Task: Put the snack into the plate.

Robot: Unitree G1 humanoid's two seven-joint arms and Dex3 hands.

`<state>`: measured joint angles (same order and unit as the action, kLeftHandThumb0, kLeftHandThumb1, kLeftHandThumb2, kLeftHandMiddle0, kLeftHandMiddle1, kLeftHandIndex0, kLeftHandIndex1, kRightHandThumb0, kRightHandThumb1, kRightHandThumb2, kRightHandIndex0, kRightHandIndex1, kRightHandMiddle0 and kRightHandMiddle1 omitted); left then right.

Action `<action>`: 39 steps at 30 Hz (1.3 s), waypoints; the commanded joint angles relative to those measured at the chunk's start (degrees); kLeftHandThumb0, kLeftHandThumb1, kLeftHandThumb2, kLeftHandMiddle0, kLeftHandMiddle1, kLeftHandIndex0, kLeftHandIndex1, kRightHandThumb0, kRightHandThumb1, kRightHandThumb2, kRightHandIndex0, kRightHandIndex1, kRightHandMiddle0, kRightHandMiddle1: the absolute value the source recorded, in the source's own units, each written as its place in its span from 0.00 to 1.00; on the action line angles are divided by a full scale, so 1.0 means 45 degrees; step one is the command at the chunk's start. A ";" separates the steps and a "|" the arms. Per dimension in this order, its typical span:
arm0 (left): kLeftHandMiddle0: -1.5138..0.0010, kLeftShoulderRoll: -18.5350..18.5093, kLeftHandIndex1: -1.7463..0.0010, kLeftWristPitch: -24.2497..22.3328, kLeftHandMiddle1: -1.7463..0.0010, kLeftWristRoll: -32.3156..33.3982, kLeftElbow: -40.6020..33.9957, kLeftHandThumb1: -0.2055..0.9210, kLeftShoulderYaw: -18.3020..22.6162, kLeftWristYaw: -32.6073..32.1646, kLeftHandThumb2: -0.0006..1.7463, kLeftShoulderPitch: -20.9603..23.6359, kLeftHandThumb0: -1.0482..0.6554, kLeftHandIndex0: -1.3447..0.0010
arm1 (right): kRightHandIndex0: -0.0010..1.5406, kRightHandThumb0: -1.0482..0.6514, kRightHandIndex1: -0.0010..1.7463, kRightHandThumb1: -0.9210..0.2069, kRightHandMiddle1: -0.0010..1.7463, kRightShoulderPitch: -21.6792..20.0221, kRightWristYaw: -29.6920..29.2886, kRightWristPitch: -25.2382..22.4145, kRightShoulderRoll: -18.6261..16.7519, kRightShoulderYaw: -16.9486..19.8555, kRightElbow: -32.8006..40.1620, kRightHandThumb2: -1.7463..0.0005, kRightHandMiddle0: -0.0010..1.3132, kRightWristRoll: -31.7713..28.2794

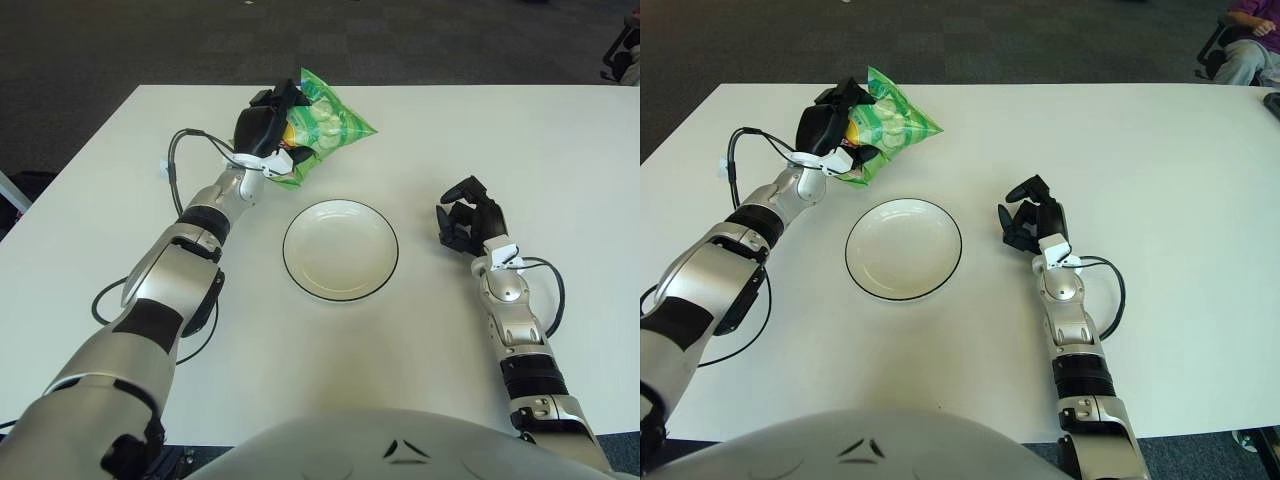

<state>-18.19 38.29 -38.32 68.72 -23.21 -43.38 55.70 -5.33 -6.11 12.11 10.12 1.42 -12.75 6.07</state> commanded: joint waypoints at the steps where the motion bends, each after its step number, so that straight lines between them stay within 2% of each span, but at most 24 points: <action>1: 0.58 -0.0382 0.00 0.0081 0.05 -0.0265 -0.0374 0.43 -0.0016 -0.0596 0.77 0.0717 0.62 0.66 | 0.55 0.38 1.00 0.28 1.00 0.0533 0.0044 -0.0628 -0.0024 -0.0109 -0.0652 0.47 0.31 0.0342; 9: 0.57 -0.0592 0.00 0.0069 0.05 -0.0514 -0.0831 0.42 0.0039 -0.1610 0.78 0.0904 0.62 0.66 | 0.55 0.38 1.00 0.28 1.00 0.0555 -0.0015 -0.0724 -0.0032 -0.0167 -0.0582 0.46 0.31 0.0394; 12: 0.57 -0.0800 0.00 0.0557 0.05 -0.0350 -0.1214 0.42 0.0186 -0.1619 0.78 0.0830 0.62 0.65 | 0.55 0.38 1.00 0.28 1.00 0.0541 -0.0027 -0.0730 -0.0015 -0.0181 -0.0610 0.46 0.31 0.0402; 17: 0.57 -0.1156 0.00 0.2021 0.04 0.0051 -0.2645 0.42 0.0472 -0.1010 0.78 0.0292 0.62 0.66 | 0.55 0.38 1.00 0.28 1.00 0.0523 -0.0045 -0.0735 -0.0010 -0.0210 -0.0636 0.46 0.31 0.0422; 21: 0.58 -0.1266 0.00 0.3225 0.04 0.0907 -0.3315 0.42 0.0786 0.0341 0.78 -0.0079 0.62 0.66 | 0.55 0.38 1.00 0.29 1.00 0.0469 -0.0057 -0.0725 -0.0002 -0.0222 -0.0700 0.46 0.31 0.0432; 25: 0.58 -0.1262 0.00 0.3710 0.04 0.1425 -0.3538 0.42 0.1057 0.1384 0.78 -0.0280 0.62 0.66 | 0.55 0.38 1.00 0.29 1.00 0.0448 -0.0076 -0.0691 0.0008 -0.0237 -0.0748 0.46 0.31 0.0445; 28: 0.61 -0.1221 0.00 0.3909 0.01 0.1665 -0.3588 0.48 0.1214 0.2013 0.73 -0.0406 0.77 0.59 | 0.55 0.38 1.00 0.29 1.00 0.0446 -0.0088 -0.0681 0.0015 -0.0246 -0.0758 0.46 0.31 0.0448; 30: 0.63 -0.1178 0.00 0.4009 0.01 0.1835 -0.3630 0.51 0.1330 0.2410 0.71 -0.0505 0.83 0.55 | 0.55 0.38 1.00 0.29 1.00 0.0440 -0.0100 -0.0683 0.0014 -0.0256 -0.0761 0.46 0.31 0.0449; 39: 0.65 -0.0715 0.00 0.5031 0.00 0.4721 -0.3955 0.54 0.1671 0.6511 0.68 -0.1296 0.87 0.53 | 0.55 0.38 1.00 0.29 1.00 0.0434 -0.0153 -0.0674 0.0003 -0.0276 -0.0785 0.46 0.31 0.0447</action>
<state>-22.23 59.44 -21.88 51.99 -16.41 -20.15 51.18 -5.73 -7.17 12.08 10.24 0.79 -13.27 6.35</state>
